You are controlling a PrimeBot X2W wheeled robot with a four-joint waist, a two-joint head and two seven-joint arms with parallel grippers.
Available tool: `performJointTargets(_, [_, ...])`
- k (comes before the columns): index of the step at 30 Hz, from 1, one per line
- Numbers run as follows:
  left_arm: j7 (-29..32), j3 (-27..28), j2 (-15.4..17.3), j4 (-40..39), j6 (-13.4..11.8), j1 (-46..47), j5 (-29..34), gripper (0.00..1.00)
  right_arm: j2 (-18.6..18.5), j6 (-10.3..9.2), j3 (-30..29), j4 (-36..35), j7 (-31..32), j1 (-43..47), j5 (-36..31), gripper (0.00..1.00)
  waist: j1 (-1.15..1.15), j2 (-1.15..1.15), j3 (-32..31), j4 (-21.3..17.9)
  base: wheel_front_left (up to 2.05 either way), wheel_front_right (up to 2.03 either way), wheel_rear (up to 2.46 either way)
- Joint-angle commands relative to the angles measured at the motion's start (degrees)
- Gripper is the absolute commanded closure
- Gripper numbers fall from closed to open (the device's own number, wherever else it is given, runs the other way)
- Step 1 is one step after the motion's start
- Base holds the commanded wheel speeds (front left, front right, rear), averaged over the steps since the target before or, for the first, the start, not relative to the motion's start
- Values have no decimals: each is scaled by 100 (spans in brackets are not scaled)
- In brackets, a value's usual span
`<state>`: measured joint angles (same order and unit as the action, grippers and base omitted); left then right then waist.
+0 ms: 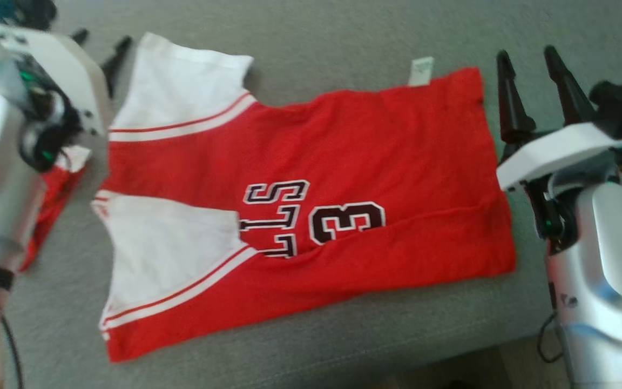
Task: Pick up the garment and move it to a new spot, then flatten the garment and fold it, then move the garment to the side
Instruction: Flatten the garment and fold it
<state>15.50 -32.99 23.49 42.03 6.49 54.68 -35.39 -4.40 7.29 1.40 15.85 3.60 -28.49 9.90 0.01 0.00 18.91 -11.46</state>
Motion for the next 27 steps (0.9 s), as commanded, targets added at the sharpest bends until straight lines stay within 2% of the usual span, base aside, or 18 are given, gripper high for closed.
performJointTargets(1, [67, 129, 283, -79, 21, 316, 45, 0, 43, 20, 133, -165, -15, -197, -16, 0, -1, 0, 237, -247, 0, 0, 0])
performJointTargets(5, [310, -140, 439, 280, 75, 668, 145, 0, 73, 20, 325, -120, -58, -368, -2, 0, -1, 0, 403, -445, 0, 0, 0])
performJointTargets(13, [166, -542, 573, 763, 97, 1016, 250, 0, 108, 20, 520, -68, -123, -519, 67, 0, -1, 0, 580, -692, 0, 0, 0])
performJointTargets(26, [265, -958, 523, 1239, 99, 1150, -144, 0, 136, 20, 558, -64, -121, -587, 73, 0, -1, 0, 727, -836, 0, 0, 0])
performJointTargets(27, [317, -999, 511, 1225, 99, 1137, -228, 12, 137, 20, 550, -68, -118, -597, 71, 0, -1, 0, 735, -834, 0, 0, 0])
